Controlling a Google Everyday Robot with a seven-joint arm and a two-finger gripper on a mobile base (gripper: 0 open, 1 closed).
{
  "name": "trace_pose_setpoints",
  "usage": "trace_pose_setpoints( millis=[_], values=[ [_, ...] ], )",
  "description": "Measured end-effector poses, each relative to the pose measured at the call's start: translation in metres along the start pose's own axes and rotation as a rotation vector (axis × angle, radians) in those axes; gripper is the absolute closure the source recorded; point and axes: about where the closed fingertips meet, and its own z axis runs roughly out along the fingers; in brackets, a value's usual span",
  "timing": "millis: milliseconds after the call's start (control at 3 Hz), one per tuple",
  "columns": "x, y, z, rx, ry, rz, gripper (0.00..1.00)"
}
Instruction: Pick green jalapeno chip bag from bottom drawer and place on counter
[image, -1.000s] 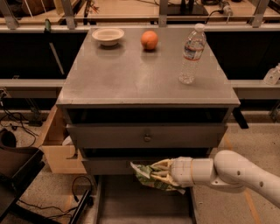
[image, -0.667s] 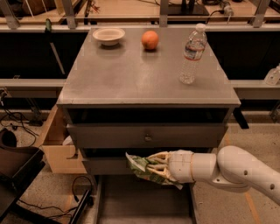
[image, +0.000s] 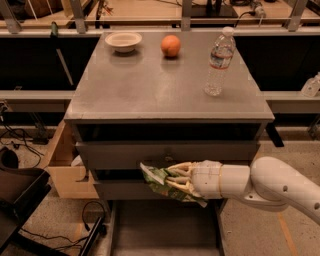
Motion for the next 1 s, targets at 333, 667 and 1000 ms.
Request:
trace_pose_setpoints(
  millis=[333,667,1000],
  values=[
    [-0.066,-0.037,-0.026,0.049,-0.029,-0.009,1.00],
    [-0.139,-0.085,-0.053,0.104,-0.019,-0.054,1.00],
    [-0.210,-0.132,-0.072,0.145,0.007,-0.124,1.00]
  ],
)
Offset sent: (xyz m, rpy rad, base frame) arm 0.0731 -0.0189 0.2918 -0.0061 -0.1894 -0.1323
